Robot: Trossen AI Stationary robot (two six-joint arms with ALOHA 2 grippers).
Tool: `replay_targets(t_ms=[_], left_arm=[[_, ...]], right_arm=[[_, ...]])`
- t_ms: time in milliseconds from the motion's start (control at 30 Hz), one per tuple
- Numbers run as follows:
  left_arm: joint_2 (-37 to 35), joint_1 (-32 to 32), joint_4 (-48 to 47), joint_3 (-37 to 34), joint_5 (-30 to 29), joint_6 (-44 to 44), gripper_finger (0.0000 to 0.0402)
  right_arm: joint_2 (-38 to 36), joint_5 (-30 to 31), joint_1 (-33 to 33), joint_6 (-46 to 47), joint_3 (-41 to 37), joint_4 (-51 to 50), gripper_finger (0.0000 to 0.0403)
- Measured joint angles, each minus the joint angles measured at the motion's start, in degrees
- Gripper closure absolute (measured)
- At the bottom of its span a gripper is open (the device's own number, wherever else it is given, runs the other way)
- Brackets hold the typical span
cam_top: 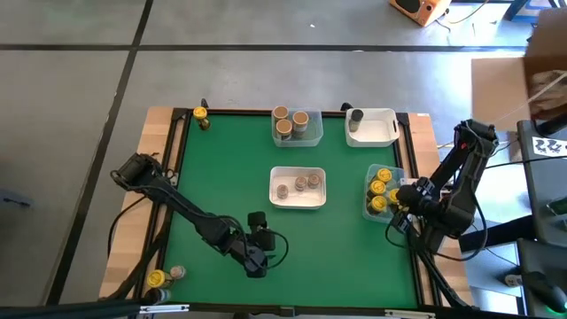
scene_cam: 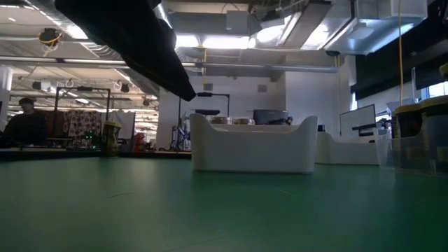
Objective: Sort spices by type
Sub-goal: Put the yellow seasoning can into the bottom transparent bin
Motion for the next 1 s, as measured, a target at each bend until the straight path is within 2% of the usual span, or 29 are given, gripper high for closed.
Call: replay_targets(t_ms=[367, 767, 1000], left_arm=[[0.00, 0.02, 0.74, 0.00, 0.02, 0.14, 0.0082], [0.00, 0.01, 0.74, 0.00, 0.02, 0.14, 0.0082], [0.00, 0.02, 0.74, 0.00, 0.04, 0.16, 0.0082]], right_arm=[[1.65, 0.82, -0.04, 9.05, -0.05, 0.53, 0.0173], [8.65, 1.85, -0.02, 20.81, -2.76, 1.24, 0.0171], [11.03, -0.88, -0.04, 19.19, -2.92, 2.53, 0.0172]])
